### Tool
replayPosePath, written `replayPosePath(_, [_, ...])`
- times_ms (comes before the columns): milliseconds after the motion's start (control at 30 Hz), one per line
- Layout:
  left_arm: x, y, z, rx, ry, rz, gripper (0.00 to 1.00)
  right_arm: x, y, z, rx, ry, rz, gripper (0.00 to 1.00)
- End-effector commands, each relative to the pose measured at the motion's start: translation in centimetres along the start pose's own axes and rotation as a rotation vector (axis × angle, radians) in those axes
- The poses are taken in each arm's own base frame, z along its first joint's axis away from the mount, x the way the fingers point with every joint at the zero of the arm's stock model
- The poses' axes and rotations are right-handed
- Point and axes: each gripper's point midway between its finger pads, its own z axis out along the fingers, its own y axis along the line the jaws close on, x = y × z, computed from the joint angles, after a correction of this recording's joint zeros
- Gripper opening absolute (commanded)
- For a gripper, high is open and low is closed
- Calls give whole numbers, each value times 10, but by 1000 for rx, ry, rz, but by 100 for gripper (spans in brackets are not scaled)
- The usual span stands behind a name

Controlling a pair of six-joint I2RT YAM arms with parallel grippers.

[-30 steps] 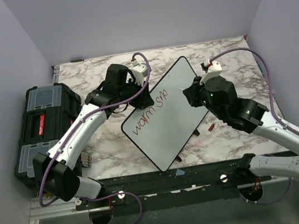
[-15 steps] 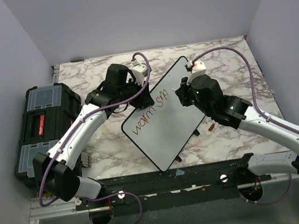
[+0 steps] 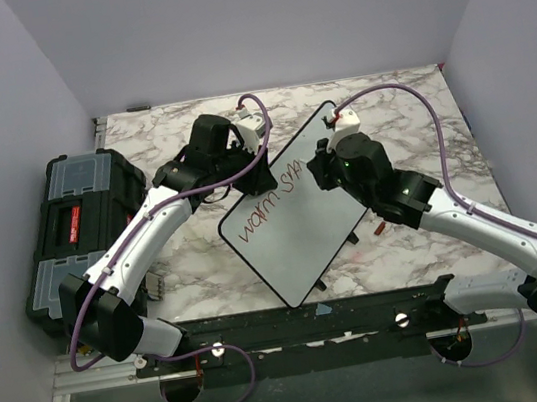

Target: Write a sentence on the whiteboard

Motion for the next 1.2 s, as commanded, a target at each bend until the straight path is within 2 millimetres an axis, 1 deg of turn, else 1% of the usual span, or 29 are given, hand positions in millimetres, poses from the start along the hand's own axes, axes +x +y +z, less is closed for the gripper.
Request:
replayPosePath(0, [32, -21, 6, 86, 124, -10, 0, -21, 7, 3, -23, -53, 6, 1])
replayPosePath(200, [32, -21, 5, 86, 123, -10, 0, -24, 4, 8, -8, -60, 4, 1])
replayPosePath(433, [32, -21, 6, 85, 125, -12, 0, -11, 2, 12, -2, -31, -3, 1])
replayPosePath(900, [30, -23, 3, 90, 116, -6, 0, 24, -2, -1, -30, 52, 24, 1])
replayPosePath(1000, [31, -23, 4, 89, 117, -7, 0, 26, -4, -2, -29, 60, 25, 1])
replayPosePath(1167, [31, -23, 3, 90, 116, -6, 0, 24, -5, -6, -21, 67, 21, 1])
